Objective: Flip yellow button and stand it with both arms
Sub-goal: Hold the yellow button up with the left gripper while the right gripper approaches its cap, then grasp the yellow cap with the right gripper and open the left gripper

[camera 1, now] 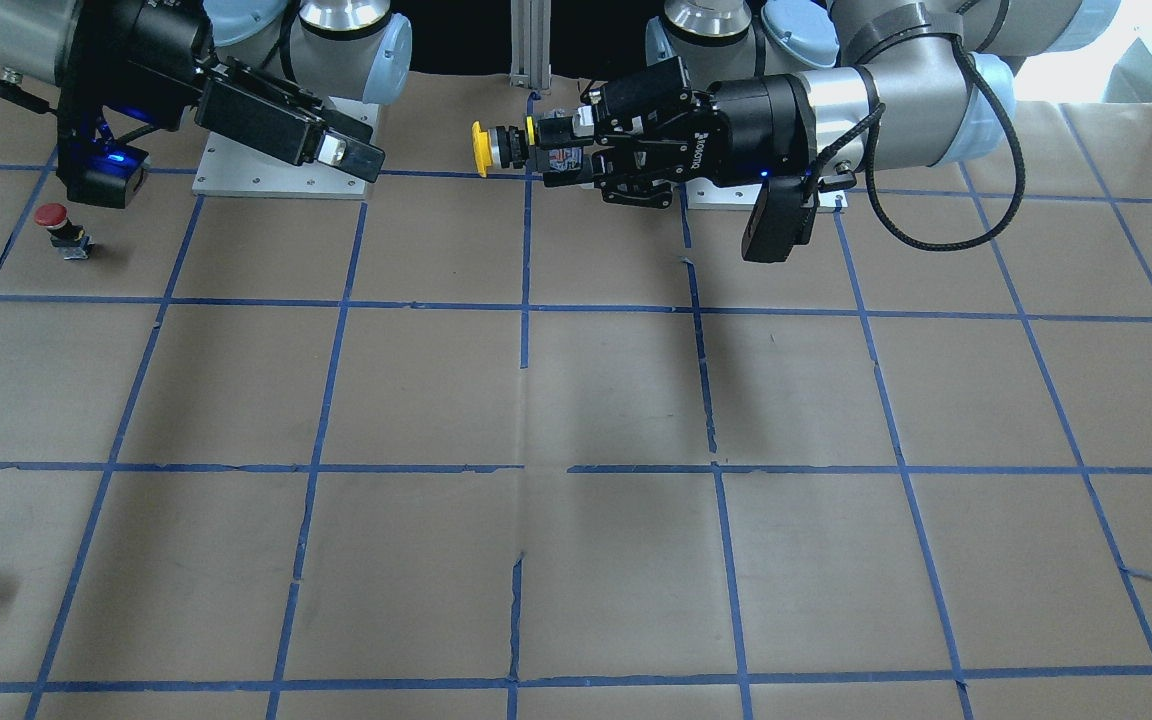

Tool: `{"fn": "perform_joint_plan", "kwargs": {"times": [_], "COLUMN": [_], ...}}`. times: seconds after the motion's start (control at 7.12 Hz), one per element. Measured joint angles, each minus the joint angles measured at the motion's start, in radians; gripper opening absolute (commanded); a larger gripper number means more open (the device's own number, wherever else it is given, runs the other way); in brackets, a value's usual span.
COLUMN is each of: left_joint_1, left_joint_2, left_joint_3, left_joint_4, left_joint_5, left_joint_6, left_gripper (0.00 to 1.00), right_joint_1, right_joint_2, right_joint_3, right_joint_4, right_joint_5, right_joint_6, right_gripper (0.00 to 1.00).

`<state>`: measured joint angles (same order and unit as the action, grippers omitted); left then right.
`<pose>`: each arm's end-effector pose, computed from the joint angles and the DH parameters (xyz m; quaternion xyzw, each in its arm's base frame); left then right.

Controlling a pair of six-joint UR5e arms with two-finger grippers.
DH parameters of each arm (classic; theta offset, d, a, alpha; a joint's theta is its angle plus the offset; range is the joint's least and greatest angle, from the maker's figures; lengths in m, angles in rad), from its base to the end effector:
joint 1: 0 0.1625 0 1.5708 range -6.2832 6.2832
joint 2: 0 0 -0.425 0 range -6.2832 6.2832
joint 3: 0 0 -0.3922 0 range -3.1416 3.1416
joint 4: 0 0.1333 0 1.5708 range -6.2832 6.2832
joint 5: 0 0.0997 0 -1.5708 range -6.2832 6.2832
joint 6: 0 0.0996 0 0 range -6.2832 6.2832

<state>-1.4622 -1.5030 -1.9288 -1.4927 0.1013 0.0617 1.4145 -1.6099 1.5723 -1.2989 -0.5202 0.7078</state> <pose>-0.1831 -0.4649 0.4435 0.0882 -0.7360 -0.0216 0.6709 0.1453 -0.4894 0.5306 0.4130 0.7557 0.2329 0.4517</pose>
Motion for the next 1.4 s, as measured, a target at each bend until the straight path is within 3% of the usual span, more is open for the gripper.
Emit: {"fn": "perform_joint_plan", "kwargs": {"times": [0.42, 0.84, 1.26, 1.4], "left_joint_1": [0.0, 0.0, 0.0, 0.0], "left_joint_2": [-0.002, -0.002, -0.002, -0.002], "left_joint_3": [0.001, 0.001, 0.001, 0.001], "left_joint_4": [0.0, 0.0, 0.0, 0.0], "left_joint_5": [0.002, 0.003, 0.004, 0.004], "left_joint_6": [0.0, 0.001, 0.003, 0.002], "left_gripper": [0.25, 0.25, 0.25, 0.25], "right_joint_1": [0.092, 0.113, 0.114, 0.114], "right_joint_2": [0.002, 0.002, 0.002, 0.002], "right_joint_3": [0.043, 0.063, 0.067, 0.068], "right_joint_4": [-0.091, -0.134, -0.17, -0.171], "right_joint_5": [0.007, 0.003, 0.003, 0.002], "right_joint_6": [0.091, 0.099, 0.104, 0.104], "right_gripper": [0.97, 0.79, 0.39, 0.33]}}
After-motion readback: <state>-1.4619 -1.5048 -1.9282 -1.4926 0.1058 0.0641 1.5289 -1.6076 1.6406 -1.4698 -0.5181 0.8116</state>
